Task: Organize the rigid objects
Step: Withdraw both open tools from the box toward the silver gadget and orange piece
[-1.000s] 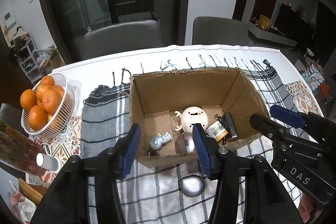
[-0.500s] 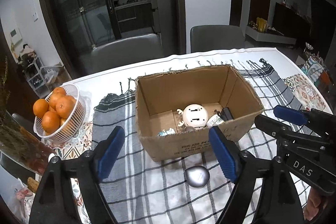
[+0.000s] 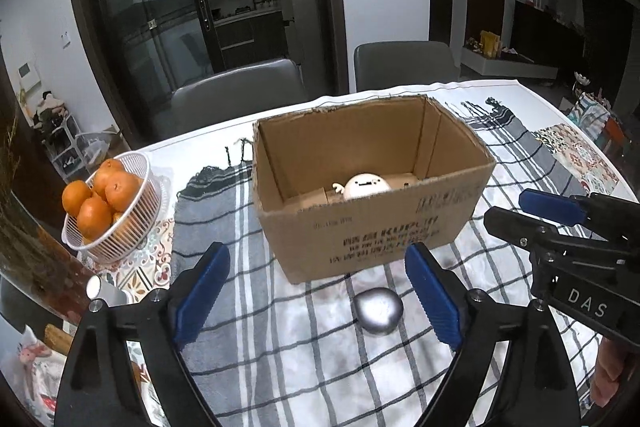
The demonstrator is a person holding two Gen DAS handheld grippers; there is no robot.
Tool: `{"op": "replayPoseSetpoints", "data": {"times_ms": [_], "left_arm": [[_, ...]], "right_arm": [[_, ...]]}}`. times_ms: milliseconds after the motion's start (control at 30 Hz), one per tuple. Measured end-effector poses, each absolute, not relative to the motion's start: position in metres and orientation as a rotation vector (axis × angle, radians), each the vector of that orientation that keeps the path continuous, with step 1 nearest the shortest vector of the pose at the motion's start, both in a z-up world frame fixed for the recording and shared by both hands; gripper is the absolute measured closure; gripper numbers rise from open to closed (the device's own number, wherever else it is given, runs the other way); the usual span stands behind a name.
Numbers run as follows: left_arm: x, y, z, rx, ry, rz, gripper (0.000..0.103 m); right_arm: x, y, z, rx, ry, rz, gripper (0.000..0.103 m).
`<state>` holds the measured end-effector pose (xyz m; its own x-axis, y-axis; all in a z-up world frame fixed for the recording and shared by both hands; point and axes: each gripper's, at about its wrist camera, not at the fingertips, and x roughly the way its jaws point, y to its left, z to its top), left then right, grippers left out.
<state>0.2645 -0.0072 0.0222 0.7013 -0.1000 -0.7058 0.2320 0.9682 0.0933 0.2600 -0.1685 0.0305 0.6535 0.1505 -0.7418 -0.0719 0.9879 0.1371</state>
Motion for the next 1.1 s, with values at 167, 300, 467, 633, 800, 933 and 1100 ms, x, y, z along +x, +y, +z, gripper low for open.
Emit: {"op": "replayPoseSetpoints", "data": {"times_ms": [167,300,467,633,800,933,1100], "left_arm": [[0.261,-0.007,0.004,0.161,0.802,-0.207,0.013],[0.257,-0.009,-0.009,0.159,0.814,-0.227,0.013],[0.251,-0.012,-0.023,0.185,0.819,-0.249,0.013],[0.248,-0.014,-0.036,0.207,0.832,-0.281,0.013],[0.248,-0.019,-0.055,0.245,0.879,-0.333,0.013],[0.252,-0.023,-0.07,0.267,0.92,-0.369,0.013],[0.258,-0.029,-0.084,0.298,0.943,-0.414,0.013]], "right_arm": [[0.25,-0.166,0.02,0.085,0.833,0.119,0.059],[0.243,-0.164,0.011,0.081,0.831,0.127,0.059],[0.238,-0.165,-0.003,0.088,0.85,0.124,0.059],[0.234,-0.164,-0.018,0.085,0.879,0.129,0.059],[0.233,-0.163,-0.035,0.069,0.923,0.122,0.059],[0.235,-0.162,-0.046,0.056,0.958,0.121,0.059],[0.239,-0.161,-0.06,0.034,0.995,0.12,0.059]]}}
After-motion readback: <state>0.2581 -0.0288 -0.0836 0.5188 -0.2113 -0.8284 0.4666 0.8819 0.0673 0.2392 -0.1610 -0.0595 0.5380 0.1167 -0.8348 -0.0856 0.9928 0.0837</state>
